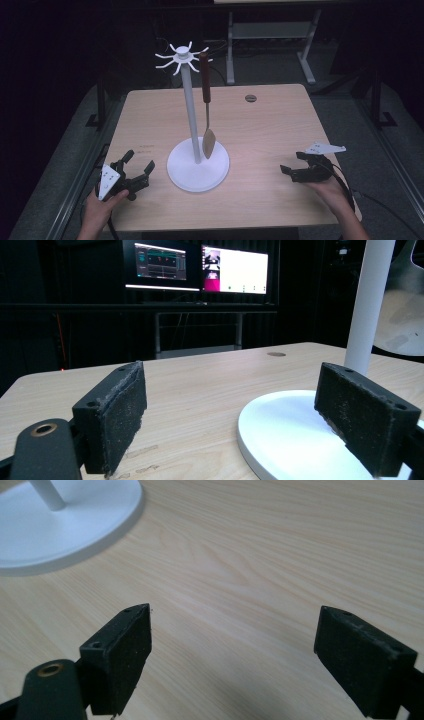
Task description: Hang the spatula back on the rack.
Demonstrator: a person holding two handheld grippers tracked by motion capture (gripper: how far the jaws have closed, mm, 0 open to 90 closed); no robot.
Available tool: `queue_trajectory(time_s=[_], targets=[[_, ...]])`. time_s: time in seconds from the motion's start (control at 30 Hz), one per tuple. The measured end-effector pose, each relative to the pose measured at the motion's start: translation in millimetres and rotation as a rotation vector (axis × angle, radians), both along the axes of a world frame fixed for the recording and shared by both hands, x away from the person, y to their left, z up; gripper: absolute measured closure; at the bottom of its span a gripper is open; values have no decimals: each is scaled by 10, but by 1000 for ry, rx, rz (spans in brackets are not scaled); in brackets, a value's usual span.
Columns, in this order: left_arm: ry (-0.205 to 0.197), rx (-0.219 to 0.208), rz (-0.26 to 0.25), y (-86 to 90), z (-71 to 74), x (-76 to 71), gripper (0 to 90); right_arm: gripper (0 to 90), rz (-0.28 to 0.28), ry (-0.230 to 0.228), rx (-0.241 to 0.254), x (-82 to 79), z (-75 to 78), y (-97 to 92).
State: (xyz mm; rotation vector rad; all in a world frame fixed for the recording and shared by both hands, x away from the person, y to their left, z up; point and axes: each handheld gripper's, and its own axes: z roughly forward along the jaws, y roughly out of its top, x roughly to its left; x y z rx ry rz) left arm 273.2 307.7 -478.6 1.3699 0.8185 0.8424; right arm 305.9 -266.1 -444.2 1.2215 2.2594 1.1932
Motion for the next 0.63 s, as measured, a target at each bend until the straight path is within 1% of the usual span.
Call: queue_trajectory(time_s=[0.03, 0.13, 0.23, 0.3, 0.47, 0.63], targets=[[0, -1, 0, -1, 0, 0, 129, 146, -4, -2, -7, -2, -15, -12], [-2, -3, -1, -1, -1, -2, 129, 146, -14, 12, 4, -9, -83, -45], [-1, -2, -3, 0, -1, 0, 129, 146, -16, 14, -28, -14, -135, -50], [1, 0, -2, 2, 0, 0, 129, 146, -17, 12, -34, -12, -154, -51], [1, 6, -5, 0, 1, 3, 129, 146, -24, 13, -46, -23, -174, -66], [3, -7, -7, 9, 0, 3, 129, 146, -31, 7, -48, -42, -172, -92]])
